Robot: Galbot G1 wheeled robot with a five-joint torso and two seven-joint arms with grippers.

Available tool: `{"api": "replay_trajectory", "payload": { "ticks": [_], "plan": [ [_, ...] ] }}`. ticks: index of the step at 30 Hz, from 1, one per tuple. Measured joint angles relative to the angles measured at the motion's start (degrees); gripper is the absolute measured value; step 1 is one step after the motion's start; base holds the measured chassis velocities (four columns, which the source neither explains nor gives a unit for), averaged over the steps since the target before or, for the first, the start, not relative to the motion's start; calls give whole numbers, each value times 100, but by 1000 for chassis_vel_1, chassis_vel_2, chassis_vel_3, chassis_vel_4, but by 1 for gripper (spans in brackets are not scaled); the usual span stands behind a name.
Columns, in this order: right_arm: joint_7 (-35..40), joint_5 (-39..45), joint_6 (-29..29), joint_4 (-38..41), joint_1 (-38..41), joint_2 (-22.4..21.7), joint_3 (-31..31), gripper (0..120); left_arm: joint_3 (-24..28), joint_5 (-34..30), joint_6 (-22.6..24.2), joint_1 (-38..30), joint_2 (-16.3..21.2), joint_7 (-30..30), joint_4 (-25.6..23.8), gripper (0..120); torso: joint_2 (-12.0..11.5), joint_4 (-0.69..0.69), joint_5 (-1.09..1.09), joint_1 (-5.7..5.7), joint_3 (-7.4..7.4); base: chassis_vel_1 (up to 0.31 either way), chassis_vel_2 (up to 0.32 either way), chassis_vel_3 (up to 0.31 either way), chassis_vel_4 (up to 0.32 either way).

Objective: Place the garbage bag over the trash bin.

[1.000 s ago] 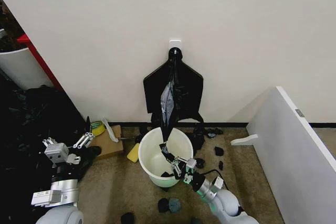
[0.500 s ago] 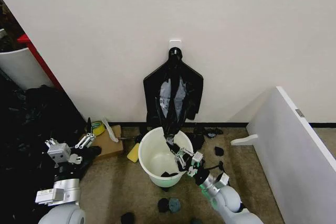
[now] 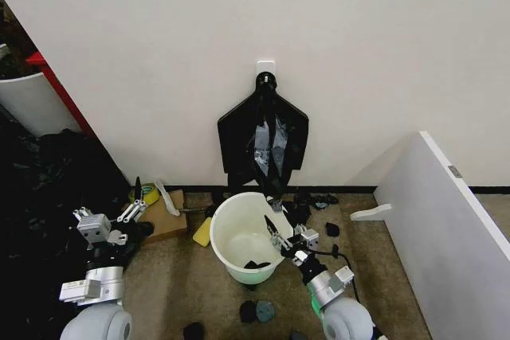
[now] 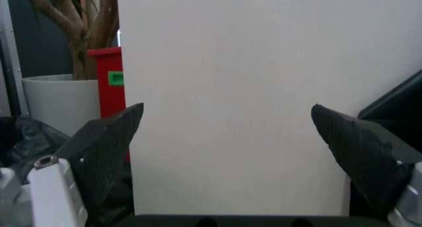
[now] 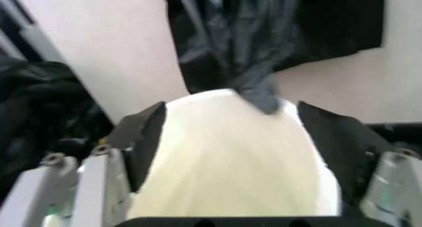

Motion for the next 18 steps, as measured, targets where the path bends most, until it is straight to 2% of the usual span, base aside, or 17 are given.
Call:
{"api": "replay_trajectory", "payload": {
  "ticks": [2, 5, 6, 13, 18],
  "plan": [
    [62, -135, 15, 84, 42, 36, 26, 87, 0, -14, 0, -22, 14, -1, 26, 100, 0, 0, 0, 0, 0, 0, 0, 0, 0],
    [-112, -619, 343, 41, 309, 147, 101, 97, 0, -18, 0, -45, 25, -1, 57, 100, 0, 1, 1, 0, 0, 0, 0, 0, 0],
    [-112, -619, 343, 41, 309, 147, 101, 97, 0, -18, 0, -45, 25, -1, 57, 100, 0, 1, 1, 0, 0, 0, 0, 0, 0],
    [116, -2323, 692, -660, 1377, 613, -107, 100, 15, -11, 22, -101, 27, -2, 101, 100, 0, 1, 1, 0, 1, 0, 0, 0, 0],
    [149, -2993, 1047, -1086, 1819, 992, -326, 99, -41, -21, 52, -139, 53, -14, 139, 100, 0, 1, 0, 0, 1, 0, 0, 0, 0]
  ]
}}
